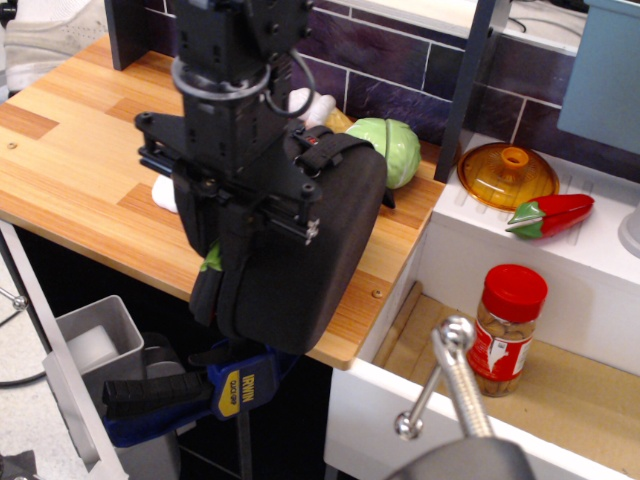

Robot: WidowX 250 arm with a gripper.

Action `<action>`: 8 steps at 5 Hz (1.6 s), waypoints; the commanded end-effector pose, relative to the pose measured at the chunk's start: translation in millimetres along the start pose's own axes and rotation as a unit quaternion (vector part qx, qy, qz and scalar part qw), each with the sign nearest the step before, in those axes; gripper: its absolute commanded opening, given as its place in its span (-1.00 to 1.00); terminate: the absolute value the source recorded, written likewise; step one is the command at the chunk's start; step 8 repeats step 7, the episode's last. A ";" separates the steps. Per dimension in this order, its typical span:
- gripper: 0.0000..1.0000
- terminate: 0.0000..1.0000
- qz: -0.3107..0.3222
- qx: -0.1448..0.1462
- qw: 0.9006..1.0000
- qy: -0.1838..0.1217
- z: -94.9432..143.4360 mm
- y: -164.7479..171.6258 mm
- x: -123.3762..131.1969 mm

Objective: Zip zipper bag

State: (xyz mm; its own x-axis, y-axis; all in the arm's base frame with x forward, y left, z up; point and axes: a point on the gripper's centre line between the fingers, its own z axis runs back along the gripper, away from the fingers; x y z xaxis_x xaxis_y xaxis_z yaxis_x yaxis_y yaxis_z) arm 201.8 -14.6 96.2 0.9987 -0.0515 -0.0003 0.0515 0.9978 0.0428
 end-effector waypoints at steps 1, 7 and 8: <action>-1.00 -1.00 -0.012 0.031 0.999 0.001 -9.9 7.8 -21.9; -1.00 1.00 -0.026 0.014 0.996 -0.084 -113.1 22.2 -32.2; -1.00 1.00 -0.026 0.014 0.996 -0.084 -113.1 22.2 -32.2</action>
